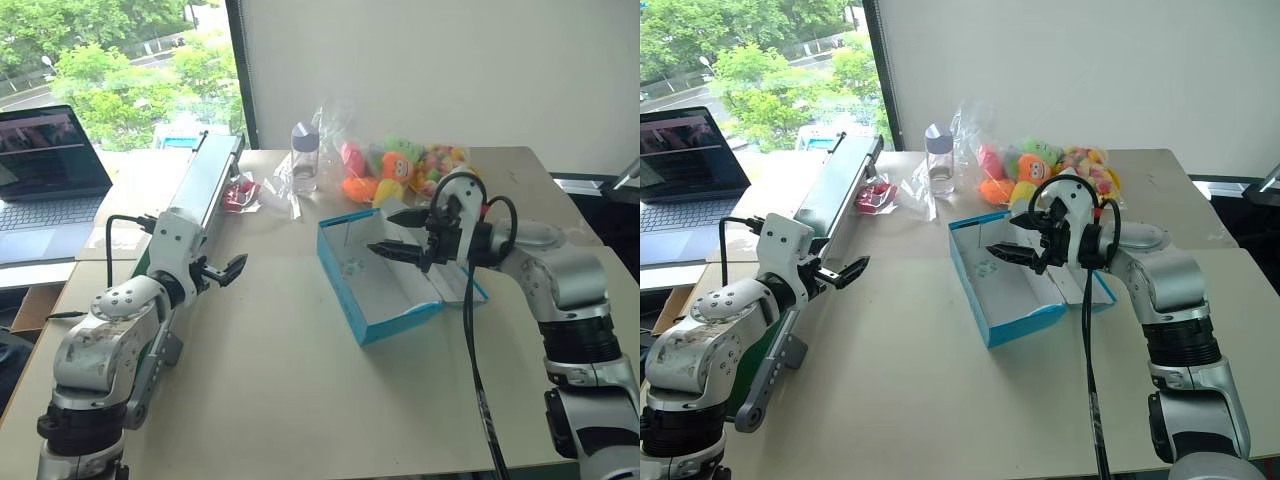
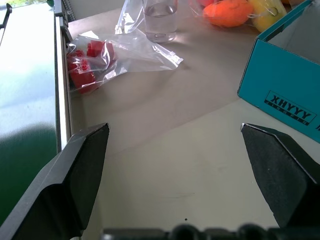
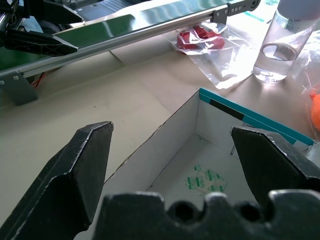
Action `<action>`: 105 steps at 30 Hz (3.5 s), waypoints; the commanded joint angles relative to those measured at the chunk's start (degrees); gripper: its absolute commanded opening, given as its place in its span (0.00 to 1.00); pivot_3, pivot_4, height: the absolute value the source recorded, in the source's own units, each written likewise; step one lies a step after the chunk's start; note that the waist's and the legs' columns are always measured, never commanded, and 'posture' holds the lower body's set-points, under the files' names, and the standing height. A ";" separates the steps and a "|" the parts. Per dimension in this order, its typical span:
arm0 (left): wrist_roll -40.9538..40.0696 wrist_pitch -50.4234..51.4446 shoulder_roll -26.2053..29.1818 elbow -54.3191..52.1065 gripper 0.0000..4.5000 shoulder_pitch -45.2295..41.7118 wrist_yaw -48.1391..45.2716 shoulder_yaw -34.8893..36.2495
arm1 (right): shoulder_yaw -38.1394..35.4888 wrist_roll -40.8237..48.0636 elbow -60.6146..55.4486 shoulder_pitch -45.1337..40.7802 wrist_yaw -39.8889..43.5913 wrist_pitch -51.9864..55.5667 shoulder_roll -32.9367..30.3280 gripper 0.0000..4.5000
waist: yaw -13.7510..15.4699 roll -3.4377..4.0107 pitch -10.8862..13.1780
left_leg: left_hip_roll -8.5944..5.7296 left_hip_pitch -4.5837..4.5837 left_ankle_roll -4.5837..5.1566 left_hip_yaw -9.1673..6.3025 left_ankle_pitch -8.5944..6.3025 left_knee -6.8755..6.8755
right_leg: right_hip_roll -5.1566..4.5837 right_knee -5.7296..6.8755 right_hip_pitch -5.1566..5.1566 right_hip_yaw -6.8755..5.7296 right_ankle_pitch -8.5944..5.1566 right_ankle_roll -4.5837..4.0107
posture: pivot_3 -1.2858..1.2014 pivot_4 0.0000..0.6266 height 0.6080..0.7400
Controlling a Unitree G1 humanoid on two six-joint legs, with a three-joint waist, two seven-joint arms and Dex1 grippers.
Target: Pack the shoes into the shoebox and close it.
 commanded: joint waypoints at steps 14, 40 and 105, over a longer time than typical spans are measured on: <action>1.10 -0.82 -3.35 1.17 1.00 0.48 9.90 15.51 | 1.36 -2.54 11.37 -10.96 -0.56 -7.70 11.71 0.99 | -0.44 0.00 0.00 | 0.15 0.04 -0.04 0.00 0.03 0.02 | 0.15 0.01 0.01 -0.03 0.41 -0.03 | 0.52 0.24 1.00; -1.90 -1.05 -6.32 -0.65 1.00 0.06 12.95 18.39 | 0.02 -2.47 14.45 -10.63 -0.11 -10.14 15.04 0.99 | -0.41 -0.01 -0.01 | 0.14 0.03 -0.15 0.01 0.05 -0.01 | 0.11 0.03 0.00 -0.06 0.50 -0.17 | 0.52 0.24 1.00; 7.14 -5.37 -17.14 30.27 1.00 -21.21 29.35 12.69 | 2.10 1.01 -2.30 -6.40 0.67 0.59 9.64 0.99 | -0.33 -0.05 -0.03 | 0.14 0.03 -0.10 0.01 0.07 0.02 | 0.12 0.04 0.03 -0.07 0.53 -0.15 | 0.52 0.24 1.00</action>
